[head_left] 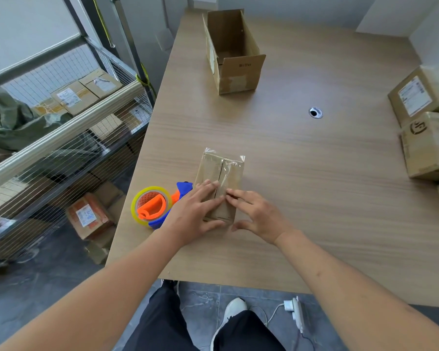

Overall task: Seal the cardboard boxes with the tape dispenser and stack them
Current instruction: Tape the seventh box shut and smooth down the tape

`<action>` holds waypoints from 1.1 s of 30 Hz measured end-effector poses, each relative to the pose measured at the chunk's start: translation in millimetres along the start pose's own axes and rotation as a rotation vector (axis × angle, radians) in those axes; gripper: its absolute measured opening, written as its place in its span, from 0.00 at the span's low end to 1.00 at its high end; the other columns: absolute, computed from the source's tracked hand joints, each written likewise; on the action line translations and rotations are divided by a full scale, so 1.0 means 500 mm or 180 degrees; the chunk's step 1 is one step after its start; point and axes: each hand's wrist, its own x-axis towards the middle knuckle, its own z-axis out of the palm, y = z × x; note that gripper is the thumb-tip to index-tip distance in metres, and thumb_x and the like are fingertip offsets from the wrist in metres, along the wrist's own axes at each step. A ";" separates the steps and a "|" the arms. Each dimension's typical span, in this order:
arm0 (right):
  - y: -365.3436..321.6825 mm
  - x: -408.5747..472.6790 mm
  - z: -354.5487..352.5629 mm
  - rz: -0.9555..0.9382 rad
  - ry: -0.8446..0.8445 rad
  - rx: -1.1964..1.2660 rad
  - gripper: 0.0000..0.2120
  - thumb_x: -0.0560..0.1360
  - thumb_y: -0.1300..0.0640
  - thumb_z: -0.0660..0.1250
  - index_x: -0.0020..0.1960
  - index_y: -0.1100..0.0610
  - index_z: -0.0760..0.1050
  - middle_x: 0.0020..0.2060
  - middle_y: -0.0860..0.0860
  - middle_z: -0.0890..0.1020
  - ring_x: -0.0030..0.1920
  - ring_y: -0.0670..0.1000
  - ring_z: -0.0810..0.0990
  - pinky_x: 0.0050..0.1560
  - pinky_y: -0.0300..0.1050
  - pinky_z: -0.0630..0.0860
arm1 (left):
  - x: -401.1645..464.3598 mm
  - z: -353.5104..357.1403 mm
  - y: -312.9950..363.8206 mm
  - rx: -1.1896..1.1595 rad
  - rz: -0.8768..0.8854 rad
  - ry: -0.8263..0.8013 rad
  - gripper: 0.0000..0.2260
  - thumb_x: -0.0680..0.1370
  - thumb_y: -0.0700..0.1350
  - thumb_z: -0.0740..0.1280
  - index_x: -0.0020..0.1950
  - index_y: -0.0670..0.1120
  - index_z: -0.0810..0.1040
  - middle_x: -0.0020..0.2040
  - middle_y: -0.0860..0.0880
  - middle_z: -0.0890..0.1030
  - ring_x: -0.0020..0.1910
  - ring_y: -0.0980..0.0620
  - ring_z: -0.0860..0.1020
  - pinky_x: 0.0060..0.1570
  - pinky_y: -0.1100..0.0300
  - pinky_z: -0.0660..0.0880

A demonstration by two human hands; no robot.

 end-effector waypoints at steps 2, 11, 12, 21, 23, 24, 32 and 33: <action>0.001 0.002 0.008 -0.0004 0.0087 -0.0101 0.36 0.69 0.49 0.80 0.72 0.59 0.75 0.72 0.52 0.75 0.66 0.55 0.76 0.66 0.51 0.76 | -0.008 0.007 -0.002 -0.0023 -0.0058 0.0045 0.29 0.73 0.56 0.78 0.72 0.49 0.78 0.78 0.45 0.69 0.78 0.44 0.65 0.76 0.47 0.63; 0.003 -0.014 0.029 -0.0032 0.0161 -0.0133 0.35 0.70 0.49 0.79 0.74 0.58 0.73 0.74 0.50 0.73 0.66 0.54 0.76 0.63 0.51 0.78 | -0.012 0.029 -0.001 -0.0172 -0.0208 0.0159 0.32 0.72 0.63 0.73 0.72 0.49 0.78 0.78 0.46 0.68 0.80 0.46 0.61 0.79 0.49 0.57; 0.008 -0.011 0.024 -0.0028 0.0108 -0.0068 0.37 0.69 0.49 0.80 0.74 0.57 0.73 0.74 0.49 0.73 0.66 0.54 0.76 0.64 0.51 0.78 | -0.012 0.028 0.001 -0.0131 -0.0194 0.0167 0.33 0.71 0.65 0.72 0.72 0.49 0.78 0.78 0.46 0.69 0.80 0.45 0.62 0.79 0.48 0.57; 0.005 0.027 0.017 -0.0108 0.0583 -0.0019 0.19 0.68 0.67 0.79 0.58 0.59 0.84 0.59 0.54 0.84 0.52 0.55 0.82 0.47 0.46 0.83 | -0.002 0.051 0.009 0.0481 0.0005 0.0574 0.27 0.71 0.62 0.69 0.62 0.44 0.83 0.71 0.42 0.77 0.72 0.39 0.73 0.72 0.41 0.69; 0.015 0.023 0.017 -0.0089 0.0451 0.0007 0.24 0.64 0.63 0.81 0.60 0.59 0.83 0.61 0.54 0.83 0.54 0.56 0.81 0.49 0.49 0.83 | -0.001 0.050 0.016 0.0534 -0.0042 0.0588 0.27 0.71 0.62 0.68 0.61 0.44 0.83 0.71 0.42 0.77 0.72 0.39 0.73 0.72 0.42 0.69; 0.019 0.021 0.016 -0.0066 0.0351 0.0007 0.28 0.63 0.60 0.83 0.61 0.59 0.82 0.62 0.53 0.82 0.56 0.56 0.81 0.50 0.52 0.83 | -0.001 0.051 0.020 0.0551 -0.0083 0.0584 0.27 0.71 0.62 0.68 0.61 0.44 0.83 0.71 0.42 0.77 0.73 0.39 0.73 0.72 0.42 0.68; -0.012 -0.001 0.024 0.0087 0.0337 -0.0279 0.29 0.71 0.47 0.76 0.68 0.57 0.78 0.69 0.49 0.78 0.63 0.52 0.78 0.55 0.50 0.82 | 0.005 0.035 0.003 0.0027 -0.0202 0.0161 0.28 0.70 0.58 0.74 0.67 0.46 0.80 0.75 0.45 0.73 0.76 0.42 0.68 0.75 0.42 0.64; -0.016 -0.005 0.025 0.0100 0.0324 -0.0350 0.30 0.71 0.48 0.77 0.69 0.57 0.78 0.69 0.49 0.78 0.64 0.52 0.78 0.56 0.49 0.81 | 0.004 0.027 0.003 -0.0064 -0.0211 0.0026 0.29 0.70 0.55 0.76 0.69 0.46 0.79 0.76 0.46 0.71 0.78 0.43 0.66 0.76 0.42 0.63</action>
